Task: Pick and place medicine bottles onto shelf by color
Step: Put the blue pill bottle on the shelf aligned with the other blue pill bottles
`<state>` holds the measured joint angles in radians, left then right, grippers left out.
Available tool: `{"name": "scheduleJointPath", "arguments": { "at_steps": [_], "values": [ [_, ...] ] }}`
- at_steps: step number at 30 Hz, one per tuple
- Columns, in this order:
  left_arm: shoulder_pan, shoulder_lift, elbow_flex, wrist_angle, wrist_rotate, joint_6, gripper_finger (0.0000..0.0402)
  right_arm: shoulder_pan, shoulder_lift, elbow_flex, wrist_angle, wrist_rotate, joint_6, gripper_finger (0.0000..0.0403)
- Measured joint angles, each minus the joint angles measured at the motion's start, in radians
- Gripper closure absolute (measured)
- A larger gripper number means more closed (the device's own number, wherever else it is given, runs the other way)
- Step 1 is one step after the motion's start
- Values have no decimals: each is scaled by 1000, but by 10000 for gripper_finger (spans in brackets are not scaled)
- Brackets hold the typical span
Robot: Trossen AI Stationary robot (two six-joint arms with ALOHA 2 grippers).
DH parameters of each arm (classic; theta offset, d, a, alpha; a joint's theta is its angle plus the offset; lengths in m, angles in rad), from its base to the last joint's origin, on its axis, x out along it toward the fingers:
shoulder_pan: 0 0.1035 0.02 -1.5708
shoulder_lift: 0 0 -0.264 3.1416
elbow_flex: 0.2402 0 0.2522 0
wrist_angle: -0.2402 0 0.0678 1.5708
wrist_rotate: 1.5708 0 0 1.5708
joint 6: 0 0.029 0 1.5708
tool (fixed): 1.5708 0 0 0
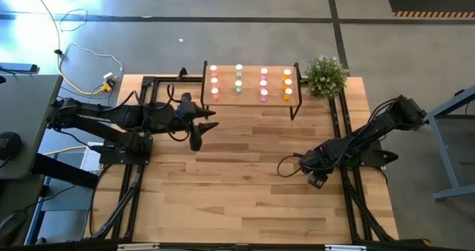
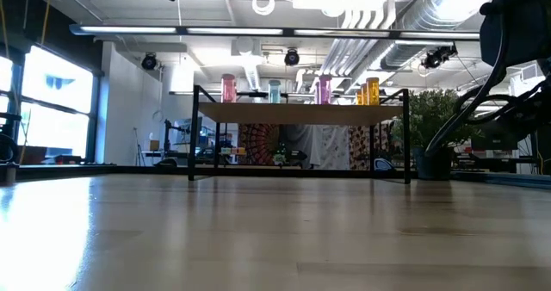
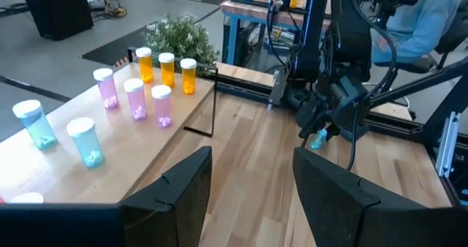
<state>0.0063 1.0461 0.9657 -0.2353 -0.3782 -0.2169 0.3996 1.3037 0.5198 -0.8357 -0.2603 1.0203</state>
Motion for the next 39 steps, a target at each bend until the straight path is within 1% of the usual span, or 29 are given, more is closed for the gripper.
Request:
{"name": "scheduleJointPath", "arguments": {
  "at_steps": [3, 6, 8, 12, 16, 19, 24, 27, 33, 36, 39],
  "values": [
    [0, -2, 0, 1, 0, 0, 218, 0, 0, 0, 0, 6, 0, 280],
    [0, -1, 0, 0, 0, 0, 218, 0, 0, 2, 0, 1, 5, 300],
    [0, -1, 0, 0, 0, 0, 218, 0, 0, 8, 3, -10, 16, 306],
    [0, -1, 0, 0, 9, 0, 218, 0, 1, 49, 10, -69, 45, 306],
    [0, -1, 0, -2, 33, 0, 218, 0, 1, 148, 11, -112, 81, 304],
    [0, -1, 0, -6, 46, 0, 218, 0, 1, 252, 13, -115, 101, 304],
    [0, -1, 0, -15, 94, -27, 218, -20, 1, 433, 13, -58, 105, 304],
    [5, 11, 0, -15, 153, -91, 218, -49, 1, 531, 11, -14, 96, 304],
    [40, 68, 0, 12, 345, -247, 218, -99, 1, 693, 12, 101, 12, 304],
    [59, 105, 0, 69, 442, -314, 218, -124, 4, 742, 8, 127, -40, 304],
    [84, 148, 0, 135, 564, -394, 218, -149, 30, 791, 7, 128, -117, 304]
  ]
}}
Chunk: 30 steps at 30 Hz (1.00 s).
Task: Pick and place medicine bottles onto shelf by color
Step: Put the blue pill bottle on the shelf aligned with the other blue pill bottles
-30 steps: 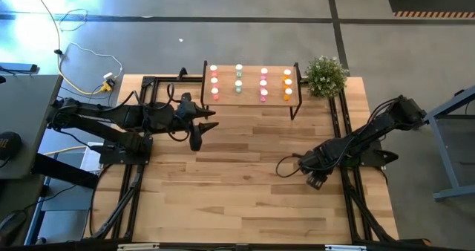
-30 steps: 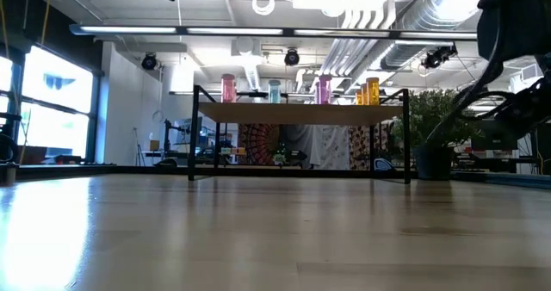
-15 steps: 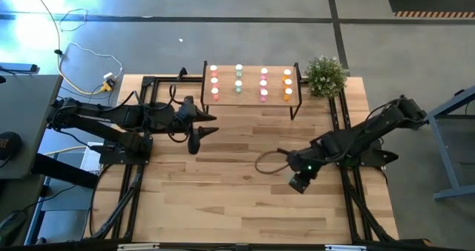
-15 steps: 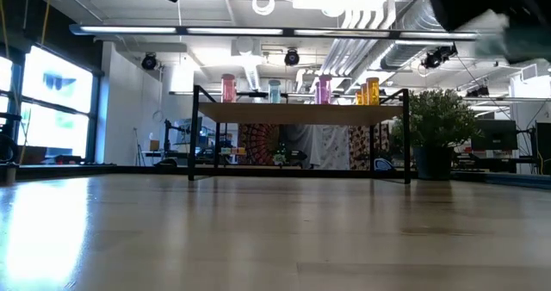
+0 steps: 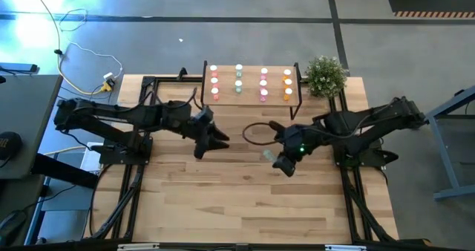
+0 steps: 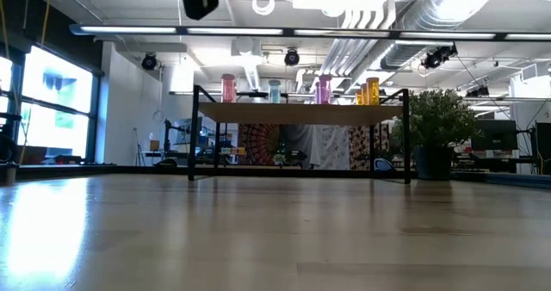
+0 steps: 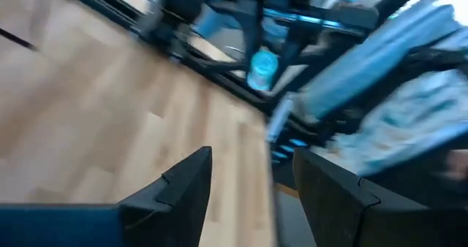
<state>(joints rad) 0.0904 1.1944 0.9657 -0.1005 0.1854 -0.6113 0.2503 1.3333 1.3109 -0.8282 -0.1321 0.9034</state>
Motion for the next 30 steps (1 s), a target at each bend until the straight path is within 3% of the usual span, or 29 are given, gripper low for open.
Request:
{"name": "scheduleJointPath", "arguments": {
  "at_steps": [7, 14, 18, 25, 30],
  "values": [
    [61, 72, 0, 77, 198, -140, 218, -53, 141, 168, -62, -13, -235, 304],
    [117, 92, 0, 76, 315, -256, 218, -109, 342, 375, -309, -29, -571, 304],
    [129, 93, 0, 67, 323, -361, 218, -126, 453, 473, -389, -7, -731, 304],
    [128, 111, 2, 11, 371, -481, 218, -122, 568, 623, -451, 86, -885, 304],
    [129, 130, 1, -25, 406, -525, 218, -102, 580, 683, -451, 246, -992, 304]
  ]
}}
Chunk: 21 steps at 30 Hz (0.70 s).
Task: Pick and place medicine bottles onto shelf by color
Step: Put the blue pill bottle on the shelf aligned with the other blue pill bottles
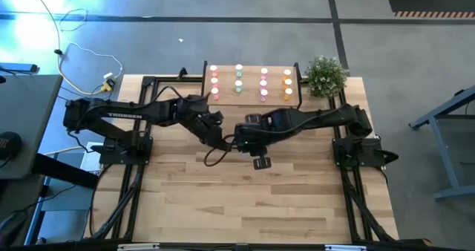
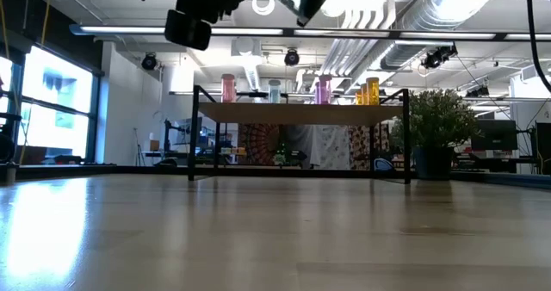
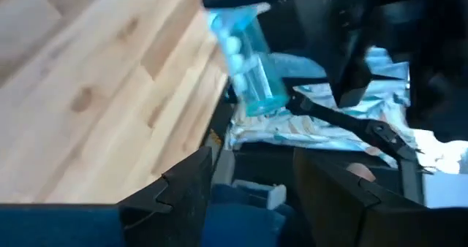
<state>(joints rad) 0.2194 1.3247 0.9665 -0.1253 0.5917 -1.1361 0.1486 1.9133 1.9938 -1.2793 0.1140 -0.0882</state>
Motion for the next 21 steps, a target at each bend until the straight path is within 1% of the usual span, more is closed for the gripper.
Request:
{"name": "scheduleJointPath", "arguments": {
  "at_steps": [2, 6, 8, 11, 16, 21],
  "values": [
    [4, 11, -1, 29, 30, -27, 218, 5, 0, 9, 12, 43, -53, 304],
    [4, 44, 0, 128, 82, -102, 218, 5, 0, 14, 12, 92, -148, 304],
    [4, 61, 0, 189, 86, -144, 218, 5, 0, 14, 13, 111, -201, 304],
    [4, 82, 0, 269, 93, -193, 218, 14, 0, 14, 20, 183, -271, 304],
    [8, 91, 0, 283, 96, -231, 218, 35, 0, 14, 19, 289, -356, 304],
    [22, 91, 0, 274, 145, -249, 218, 44, 0, 14, 7, 367, -364, 304]
  ]
}}
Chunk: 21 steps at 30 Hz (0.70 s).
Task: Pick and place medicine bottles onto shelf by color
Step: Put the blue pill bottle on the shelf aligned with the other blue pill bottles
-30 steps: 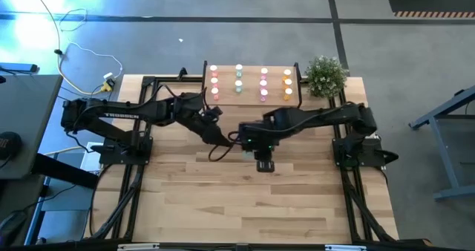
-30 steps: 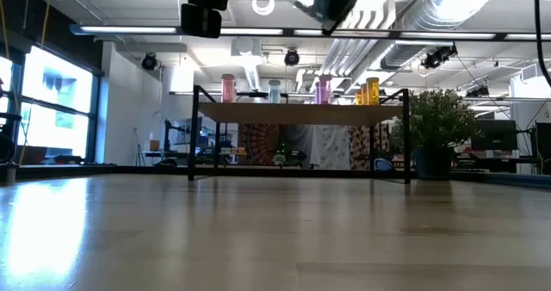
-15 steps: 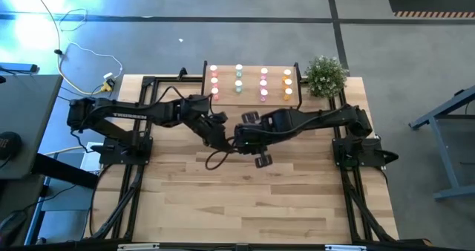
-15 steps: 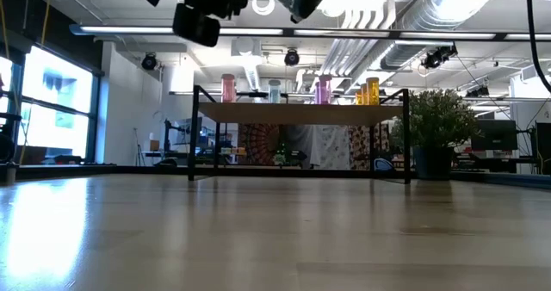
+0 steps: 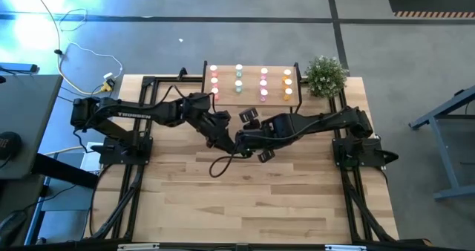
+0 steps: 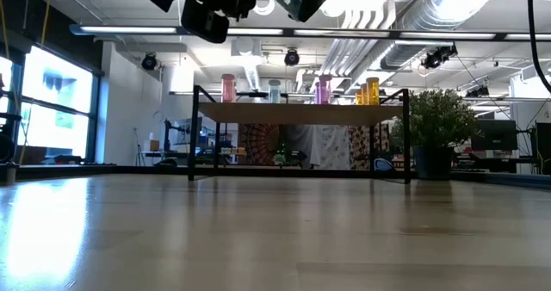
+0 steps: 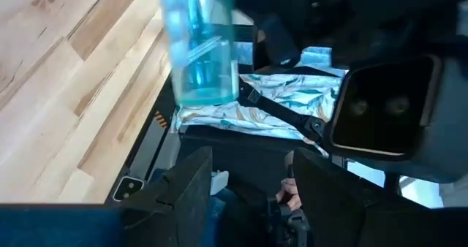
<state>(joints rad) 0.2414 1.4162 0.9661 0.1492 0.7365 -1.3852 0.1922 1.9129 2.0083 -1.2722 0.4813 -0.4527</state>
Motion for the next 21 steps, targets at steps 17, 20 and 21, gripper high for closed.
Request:
{"name": "scheduleJointPath", "arguments": {
  "at_steps": [17, 20, 21],
  "values": [
    [93, 0, 0, -47, 6, -15, 218, 52, -8, 0, 68, 68, -123, 304],
    [80, 0, 0, -47, 38, -18, 218, 40, -8, 0, 74, 69, -139, 304],
    [75, 0, 0, -46, 38, -18, 218, 35, -8, 0, 75, 69, -140, 304]
  ]
}}
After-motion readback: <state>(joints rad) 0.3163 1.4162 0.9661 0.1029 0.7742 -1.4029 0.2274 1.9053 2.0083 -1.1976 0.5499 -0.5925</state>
